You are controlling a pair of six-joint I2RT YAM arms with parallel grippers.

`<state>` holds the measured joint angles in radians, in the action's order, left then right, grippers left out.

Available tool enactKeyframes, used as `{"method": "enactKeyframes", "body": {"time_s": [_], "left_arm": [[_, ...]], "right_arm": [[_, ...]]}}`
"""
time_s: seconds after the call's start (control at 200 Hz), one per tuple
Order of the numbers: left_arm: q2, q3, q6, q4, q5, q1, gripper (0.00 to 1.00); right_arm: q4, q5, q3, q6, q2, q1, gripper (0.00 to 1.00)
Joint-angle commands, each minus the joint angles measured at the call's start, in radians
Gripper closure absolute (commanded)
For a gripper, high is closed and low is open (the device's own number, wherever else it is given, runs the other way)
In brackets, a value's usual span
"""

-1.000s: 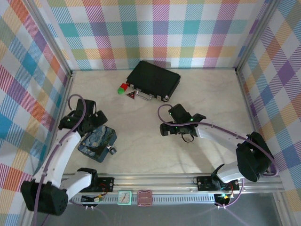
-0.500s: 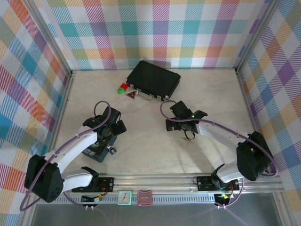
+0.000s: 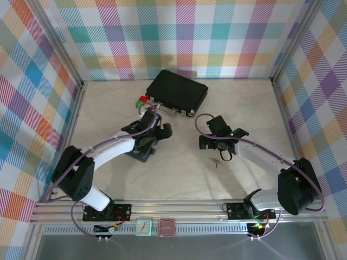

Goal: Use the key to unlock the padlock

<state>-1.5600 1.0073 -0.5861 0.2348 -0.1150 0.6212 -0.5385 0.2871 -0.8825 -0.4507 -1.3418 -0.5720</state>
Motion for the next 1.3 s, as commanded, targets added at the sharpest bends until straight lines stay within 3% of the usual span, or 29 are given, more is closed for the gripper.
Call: {"method": "enactKeyframes", "body": {"time_s": [0.0,0.14,0.33,0.48,0.68,0.955,1.18,1.295], "left_arm": [[-0.044,0.046,0.019,0.09,0.082,0.017,0.0],[-0.002,0.105,0.052,0.161,0.016,-0.042,0.0],[0.004,0.108,0.051,0.097,0.008,-0.199,0.0],[-0.074,0.134,0.05,0.052,0.006,-0.251,0.0],[-0.204,0.18,0.05,-0.031,0.098,-0.242,0.0],[-0.358,0.353,0.097,-0.063,0.192,-0.146,0.0],[-0.456,0.489,0.048,-0.083,0.244,-0.092,0.0],[-0.413,0.485,0.04,-0.075,0.196,-0.093,0.0]], "right_arm": [[0.006,-0.027,0.027,-0.014,0.045,0.022,0.01],[0.017,-0.04,0.054,-0.01,0.086,0.036,0.01],[0.039,-0.066,0.077,0.009,0.091,0.069,0.01],[0.001,-0.093,0.057,-0.007,0.04,0.112,0.0],[-0.067,-0.159,0.055,-0.033,-0.01,0.148,0.14],[-0.055,-0.293,0.144,-0.042,0.022,0.159,0.38],[-0.025,-0.34,0.172,-0.033,-0.018,0.156,0.41],[-0.005,-0.343,0.162,-0.013,-0.048,0.15,0.43]]}}
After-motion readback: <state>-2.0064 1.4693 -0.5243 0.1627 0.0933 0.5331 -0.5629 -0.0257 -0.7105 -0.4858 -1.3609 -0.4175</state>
